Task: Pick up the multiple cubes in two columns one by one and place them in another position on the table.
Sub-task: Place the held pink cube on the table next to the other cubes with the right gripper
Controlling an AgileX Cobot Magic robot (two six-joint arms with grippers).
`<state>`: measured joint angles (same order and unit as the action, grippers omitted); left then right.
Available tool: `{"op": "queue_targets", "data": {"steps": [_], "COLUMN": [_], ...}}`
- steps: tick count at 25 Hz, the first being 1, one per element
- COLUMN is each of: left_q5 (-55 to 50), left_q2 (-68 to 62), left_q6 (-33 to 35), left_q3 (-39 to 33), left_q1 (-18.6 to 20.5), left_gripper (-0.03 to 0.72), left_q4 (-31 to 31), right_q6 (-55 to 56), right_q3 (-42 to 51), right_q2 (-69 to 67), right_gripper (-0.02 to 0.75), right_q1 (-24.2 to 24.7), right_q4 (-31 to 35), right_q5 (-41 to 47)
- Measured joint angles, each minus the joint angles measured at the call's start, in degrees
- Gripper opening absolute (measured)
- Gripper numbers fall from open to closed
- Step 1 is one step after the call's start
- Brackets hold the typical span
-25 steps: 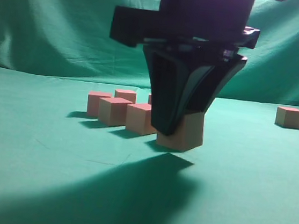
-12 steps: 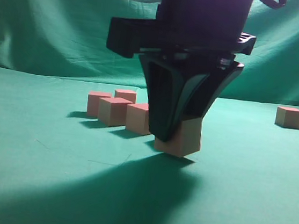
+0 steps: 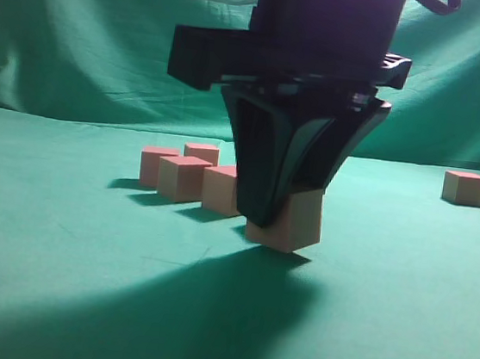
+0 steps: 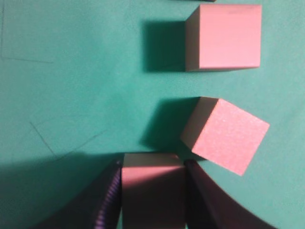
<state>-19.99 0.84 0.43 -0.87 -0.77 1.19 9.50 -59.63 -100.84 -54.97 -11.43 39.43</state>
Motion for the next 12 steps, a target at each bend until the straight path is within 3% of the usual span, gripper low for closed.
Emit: {"op": "queue_targets", "data": {"steps": [2,8,12], "left_q5": [0.00,0.00,0.00], "left_q2": [0.00,0.00,0.00], "left_q6": [0.00,0.00,0.00], "left_q3": [0.00,0.00,0.00], "left_q1": [0.00,0.00,0.00], "left_gripper": [0.000,0.000,0.000], "left_q4": [0.00,0.00,0.00], "right_q6": [0.00,0.10,0.21], "right_q3": [0.00,0.00,0.00], "right_q2": [0.00,0.00,0.13], "right_gripper": [0.276,0.477,0.478], "right_q1": [0.00,0.00,0.00], "right_q4": [0.14,0.28,0.41], "right_q5": [0.00,0.00,0.50]}}
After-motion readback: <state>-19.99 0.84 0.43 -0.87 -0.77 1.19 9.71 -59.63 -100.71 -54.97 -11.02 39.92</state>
